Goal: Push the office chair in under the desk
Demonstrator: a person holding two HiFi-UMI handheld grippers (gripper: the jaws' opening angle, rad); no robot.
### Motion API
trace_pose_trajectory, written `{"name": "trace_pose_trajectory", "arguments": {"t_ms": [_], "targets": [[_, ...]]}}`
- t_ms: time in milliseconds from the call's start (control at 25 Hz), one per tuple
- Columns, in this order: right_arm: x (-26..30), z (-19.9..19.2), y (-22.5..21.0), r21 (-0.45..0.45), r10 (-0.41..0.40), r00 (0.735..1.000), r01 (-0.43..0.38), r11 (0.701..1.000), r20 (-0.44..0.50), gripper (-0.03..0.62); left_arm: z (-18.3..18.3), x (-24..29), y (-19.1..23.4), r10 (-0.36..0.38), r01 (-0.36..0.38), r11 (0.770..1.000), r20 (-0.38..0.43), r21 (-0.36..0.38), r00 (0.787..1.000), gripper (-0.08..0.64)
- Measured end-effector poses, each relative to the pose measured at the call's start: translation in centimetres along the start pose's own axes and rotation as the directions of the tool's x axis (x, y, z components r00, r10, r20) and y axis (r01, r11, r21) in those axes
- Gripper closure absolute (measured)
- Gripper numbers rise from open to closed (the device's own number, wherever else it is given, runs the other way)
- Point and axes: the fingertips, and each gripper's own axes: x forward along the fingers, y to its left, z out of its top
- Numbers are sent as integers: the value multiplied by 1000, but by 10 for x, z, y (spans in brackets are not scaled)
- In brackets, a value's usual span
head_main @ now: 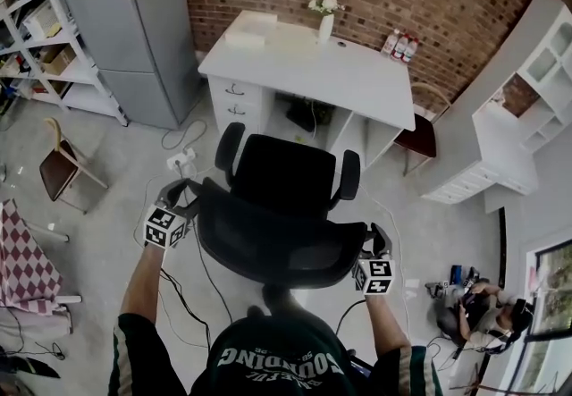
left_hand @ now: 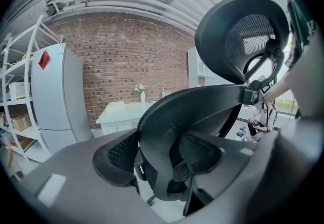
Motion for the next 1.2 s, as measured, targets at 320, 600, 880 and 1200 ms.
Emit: {"name": "trace_pose_trajectory", "arguments": {"t_ms": [320,600,880,1200], "targets": [[45,23,-29,-5,-17,1000,17,1000,-21,310,21,50,24,-9,9,1000,-8,3,1000,311],[85,38,-51,-13,-13,998,13,1000,-55,310,36,92,43,-3,3,1000,-10,5,1000,311],[126,53,-84,-26,-1,999,0,1000,-44,314,51,139,56,27,-27,1000,7,10,1000,314],[152,64,-102,-21,-3,1000,2,1000,-29,314,61,169,68,64,-63,998,24,-12,998,319]]}}
